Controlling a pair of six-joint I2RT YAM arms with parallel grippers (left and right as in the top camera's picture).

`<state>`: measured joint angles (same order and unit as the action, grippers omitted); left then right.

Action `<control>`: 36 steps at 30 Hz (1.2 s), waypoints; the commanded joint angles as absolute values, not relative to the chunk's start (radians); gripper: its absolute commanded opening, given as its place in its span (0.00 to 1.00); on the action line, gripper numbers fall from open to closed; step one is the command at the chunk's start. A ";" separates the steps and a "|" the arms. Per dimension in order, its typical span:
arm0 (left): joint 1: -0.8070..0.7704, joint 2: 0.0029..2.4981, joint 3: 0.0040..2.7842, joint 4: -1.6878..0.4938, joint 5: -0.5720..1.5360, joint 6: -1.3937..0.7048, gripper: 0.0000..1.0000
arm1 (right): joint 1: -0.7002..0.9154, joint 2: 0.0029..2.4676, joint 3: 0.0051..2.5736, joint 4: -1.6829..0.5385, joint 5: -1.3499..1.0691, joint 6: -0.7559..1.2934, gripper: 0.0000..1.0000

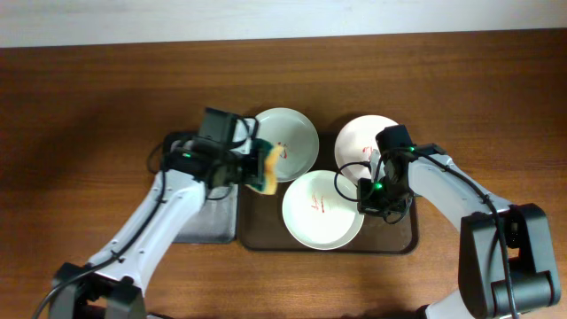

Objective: Clean dirty plates on tray and stack at the side
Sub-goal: 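Scrub the white plate with the sponge while the right gripper holds it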

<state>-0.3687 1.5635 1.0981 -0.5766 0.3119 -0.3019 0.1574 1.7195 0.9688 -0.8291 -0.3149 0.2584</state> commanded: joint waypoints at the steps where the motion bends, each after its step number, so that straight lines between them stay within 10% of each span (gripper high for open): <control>1: -0.487 1.632 1.115 -0.507 0.345 -0.507 0.00 | 0.163 1.723 0.974 -0.830 -0.303 0.268 0.04; 14: -0.748 1.895 1.115 -0.264 0.293 -0.712 0.00 | 0.163 1.723 0.974 -0.830 -0.302 0.267 0.04; 20: -0.723 1.887 1.121 -0.466 -0.165 -0.654 0.00 | 0.163 1.723 0.974 -0.837 -0.302 0.268 0.04; 27: -0.741 1.812 1.206 -0.435 0.162 -0.607 0.00 | 0.163 1.723 0.974 -0.837 -0.302 0.267 0.04; 36: -0.842 1.949 1.205 -0.384 0.073 -0.693 0.00 | 0.163 1.723 0.974 -0.838 -0.302 0.267 0.04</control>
<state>-0.8360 1.9182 1.1889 -0.3496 0.1459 -0.6781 0.1604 1.7222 0.9688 -0.8349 -0.3077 0.2630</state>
